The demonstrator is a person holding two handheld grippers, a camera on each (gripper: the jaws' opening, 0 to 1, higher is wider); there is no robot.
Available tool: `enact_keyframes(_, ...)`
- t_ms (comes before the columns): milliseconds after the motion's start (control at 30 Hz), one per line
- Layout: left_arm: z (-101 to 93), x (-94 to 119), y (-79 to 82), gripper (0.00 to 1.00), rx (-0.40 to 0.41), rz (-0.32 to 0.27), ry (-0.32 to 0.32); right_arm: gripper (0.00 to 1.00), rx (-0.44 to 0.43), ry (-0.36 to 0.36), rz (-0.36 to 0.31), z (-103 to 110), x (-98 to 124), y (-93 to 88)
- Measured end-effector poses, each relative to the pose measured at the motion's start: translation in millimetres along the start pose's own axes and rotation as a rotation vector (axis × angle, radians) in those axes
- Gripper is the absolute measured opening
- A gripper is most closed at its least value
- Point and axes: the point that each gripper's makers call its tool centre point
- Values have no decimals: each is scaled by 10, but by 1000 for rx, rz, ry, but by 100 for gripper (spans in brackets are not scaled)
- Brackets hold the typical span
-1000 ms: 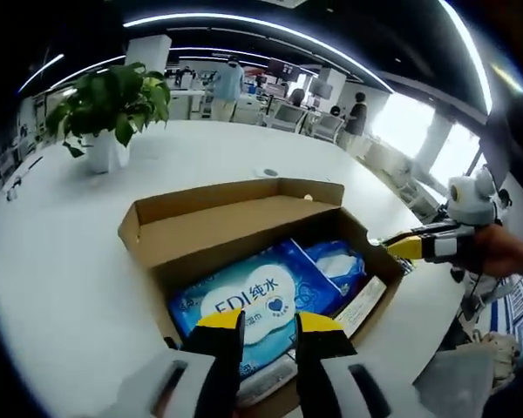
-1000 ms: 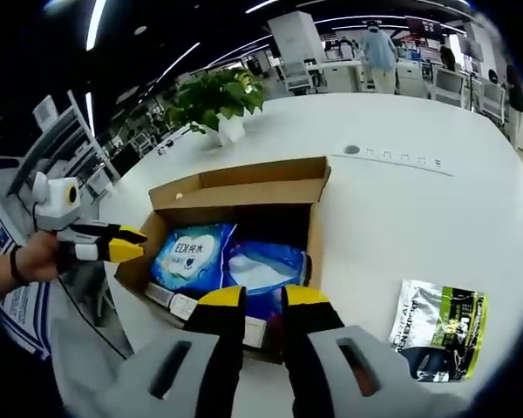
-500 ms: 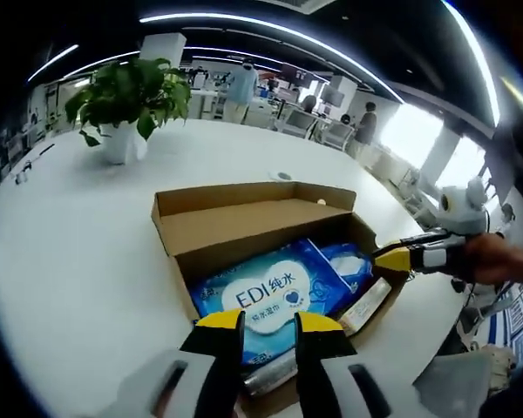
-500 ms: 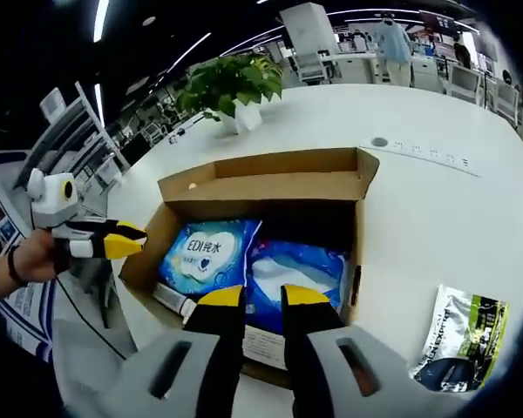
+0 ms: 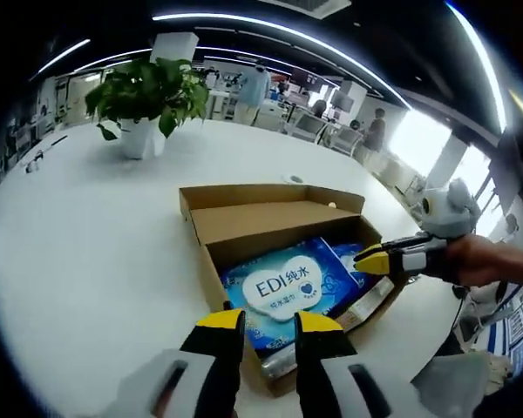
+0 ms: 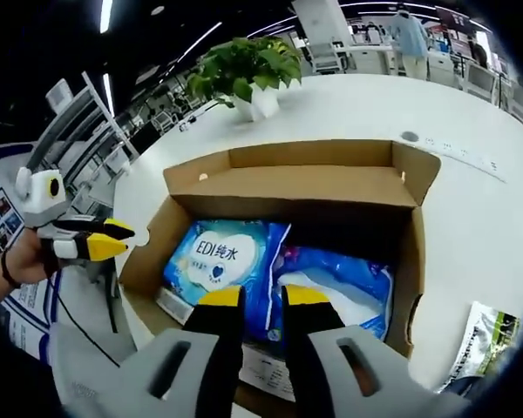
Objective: Operate the shoe box by opening the lid, removing the specified soft item, and placing it in the target area until the item is outside and the box remains undamaged.
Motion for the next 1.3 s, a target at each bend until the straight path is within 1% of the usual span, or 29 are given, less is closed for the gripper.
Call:
enact_keyframes(367, 113, 142, -35, 22, 32, -16, 35, 15, 30, 13, 34, 58, -200, 27)
enact_keyframes(567, 154, 178, -79, 22, 51, -16, 46, 15, 42, 19, 52, 75, -296, 14)
enact_keyframes(767, 230, 198, -86, 22, 52, -15, 51, 12, 33, 9, 60, 72, -413, 16)
enact_keyframes(833, 224, 225, -80, 22, 54, -18, 52, 13, 37, 11, 64, 82, -450, 8)
enact_keyframes(900, 234, 248, -71, 22, 53, -21, 56, 12, 39, 2, 73, 71, -475, -15)
enact_keyframes(1033, 210, 305, -71, 22, 53, -26, 59, 10, 34, -9, 75, 83, -475, -28)
enact_keyframes(1133, 233, 302, -81, 22, 55, -24, 60, 9, 39, -12, 81, 102, -451, -35)
enact_keyframes(1167, 230, 299, -83, 22, 54, -24, 58, 7, 42, -14, 81, 102, -445, -34)
enact_keyframes(1200, 222, 296, -83, 22, 53, -23, 57, 2, 50, -24, 81, 87, -435, -32)
enact_keyframes(1233, 208, 288, -80, 22, 50, -21, 54, 2, 63, -48, 83, 41, -416, -34)
enact_keyframes(1300, 209, 260, -63, 22, 48, -22, 49, 1, 29, -33, 83, 70, -407, -43)
Point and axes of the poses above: the point that each gripper's makers call its tool centre point, and the gripper's own axes: x roughly backward along the fingers, z roughly to its left, y roughly out of its top, and after that the axes turned 3 degrees about -x, right-handed
